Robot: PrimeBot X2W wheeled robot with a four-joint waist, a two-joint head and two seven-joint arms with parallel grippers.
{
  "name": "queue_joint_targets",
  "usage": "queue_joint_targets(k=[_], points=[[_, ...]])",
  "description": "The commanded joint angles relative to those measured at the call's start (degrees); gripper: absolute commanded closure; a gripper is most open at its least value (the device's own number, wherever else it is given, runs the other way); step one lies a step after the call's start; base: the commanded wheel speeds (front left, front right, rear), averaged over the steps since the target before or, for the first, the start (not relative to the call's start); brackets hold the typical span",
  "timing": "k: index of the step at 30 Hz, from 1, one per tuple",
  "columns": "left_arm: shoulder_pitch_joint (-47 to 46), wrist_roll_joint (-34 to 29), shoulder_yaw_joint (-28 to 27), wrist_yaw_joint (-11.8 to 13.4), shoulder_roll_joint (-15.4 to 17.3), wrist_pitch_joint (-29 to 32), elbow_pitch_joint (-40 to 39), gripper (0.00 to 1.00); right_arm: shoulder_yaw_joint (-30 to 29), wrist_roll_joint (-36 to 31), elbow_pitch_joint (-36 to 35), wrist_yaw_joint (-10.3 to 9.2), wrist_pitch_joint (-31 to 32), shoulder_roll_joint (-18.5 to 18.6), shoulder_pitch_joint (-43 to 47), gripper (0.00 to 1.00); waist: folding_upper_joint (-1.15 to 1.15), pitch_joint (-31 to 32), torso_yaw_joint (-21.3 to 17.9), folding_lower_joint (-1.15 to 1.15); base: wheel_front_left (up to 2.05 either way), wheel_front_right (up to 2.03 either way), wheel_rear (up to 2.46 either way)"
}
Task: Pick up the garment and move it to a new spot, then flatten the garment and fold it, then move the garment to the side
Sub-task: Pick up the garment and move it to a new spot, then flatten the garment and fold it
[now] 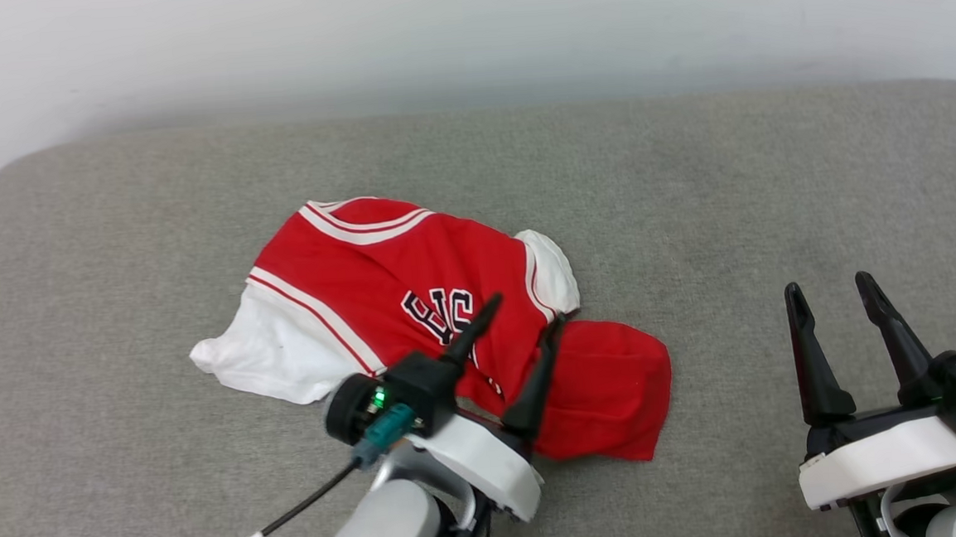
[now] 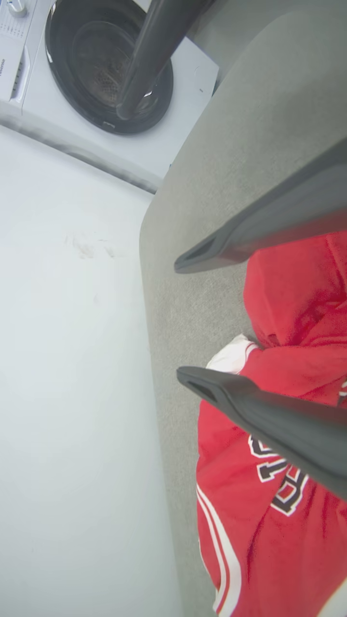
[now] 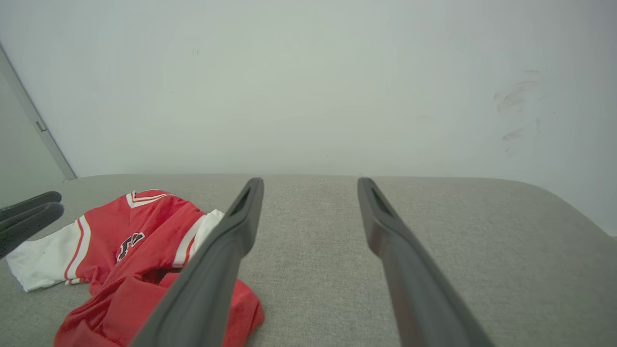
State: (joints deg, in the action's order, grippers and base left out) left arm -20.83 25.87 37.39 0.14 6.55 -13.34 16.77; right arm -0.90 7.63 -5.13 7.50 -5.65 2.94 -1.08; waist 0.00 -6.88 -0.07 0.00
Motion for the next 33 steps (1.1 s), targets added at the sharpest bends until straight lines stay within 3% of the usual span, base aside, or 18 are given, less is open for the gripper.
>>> queue_joint_targets(k=[1,7,14,22,33], points=[[0.1,-0.1,-1.4,1.2,0.4,-0.6,-1.4,0.00,-0.2,-0.1,0.1,-0.02,0.1,-0.1,0.6,0.00,0.00,1.1,1.0,0.00,0.00,0.00,0.00],[2.8,1.0,-7.1,5.6,3.8,-1.2,-4.5,0.00,-0.7,0.1,0.5,-0.02,0.8,-0.1,1.5,0.00,0.00,2.8,2.2,0.00,0.00,0.00,0.00],[7.4,1.1,-12.8,9.9,10.5,-0.9,-6.6,0.00,-0.8,0.1,1.0,-0.02,1.2,-0.1,2.7,0.00,0.00,4.5,2.3,0.00,0.00,0.00,0.00],[12.7,1.8,-14.6,11.6,14.3,0.3,-9.4,0.00,-1.3,0.4,0.9,-0.02,2.1,-0.1,5.4,0.00,0.00,7.1,1.4,0.00,0.00,0.00,0.00],[16.0,2.3,-13.7,12.5,14.7,1.0,-10.7,0.00,-1.0,0.1,-0.1,-0.02,3.0,-0.1,7.1,0.00,0.00,8.5,0.5,0.00,0.00,0.00,0.00]])
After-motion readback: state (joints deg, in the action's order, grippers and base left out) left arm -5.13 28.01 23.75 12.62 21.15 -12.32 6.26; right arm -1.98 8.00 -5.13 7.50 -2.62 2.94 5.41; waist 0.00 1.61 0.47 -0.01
